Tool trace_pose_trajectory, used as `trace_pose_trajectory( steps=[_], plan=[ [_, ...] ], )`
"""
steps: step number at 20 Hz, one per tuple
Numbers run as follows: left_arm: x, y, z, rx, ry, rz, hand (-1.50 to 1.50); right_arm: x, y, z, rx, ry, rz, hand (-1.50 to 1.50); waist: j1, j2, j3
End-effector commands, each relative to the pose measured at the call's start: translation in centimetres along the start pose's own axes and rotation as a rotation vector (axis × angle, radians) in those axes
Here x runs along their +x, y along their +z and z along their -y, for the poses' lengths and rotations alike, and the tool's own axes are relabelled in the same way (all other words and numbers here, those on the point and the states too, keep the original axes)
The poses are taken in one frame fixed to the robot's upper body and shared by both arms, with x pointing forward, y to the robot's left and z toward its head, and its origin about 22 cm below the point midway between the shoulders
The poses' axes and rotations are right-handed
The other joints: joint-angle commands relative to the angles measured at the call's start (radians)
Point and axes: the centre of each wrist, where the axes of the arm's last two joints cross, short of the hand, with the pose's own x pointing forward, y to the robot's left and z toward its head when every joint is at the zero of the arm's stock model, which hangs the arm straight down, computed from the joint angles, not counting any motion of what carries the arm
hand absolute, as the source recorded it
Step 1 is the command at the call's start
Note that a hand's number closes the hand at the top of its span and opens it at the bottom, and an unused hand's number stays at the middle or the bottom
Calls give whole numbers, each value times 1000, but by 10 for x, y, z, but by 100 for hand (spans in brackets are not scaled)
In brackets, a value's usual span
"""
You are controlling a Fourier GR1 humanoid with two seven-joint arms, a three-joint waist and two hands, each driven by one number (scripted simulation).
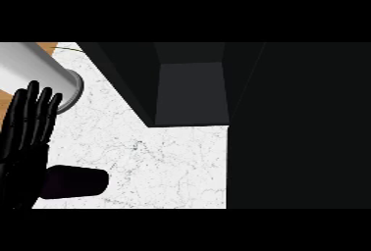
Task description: Pick up the wine, place it into the cabinet and close the cabinet
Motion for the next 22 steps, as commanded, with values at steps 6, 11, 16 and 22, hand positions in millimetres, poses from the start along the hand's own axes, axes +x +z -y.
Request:
trace_pose_trajectory(
  steps=[6, 11, 16, 22],
  plan=[
    [6, 21, -48, -309, 311, 186, -150, 11, 30, 2, -48, -11, -39, -150, 28, -38, -41],
    [2, 42, -76, -395, 495, -44, -150, 31, 41, -15, 136, -211, -159, -150, 32, -36, -37],
    [18, 50, -122, -409, 551, -50, -150, 86, 50, -24, 138, -226, -149, -150, 24, -34, -36],
    [59, 40, -166, -405, 546, -90, -150, 101, 52, -35, 141, -228, -164, -150, 25, -31, -35]
  ],
)
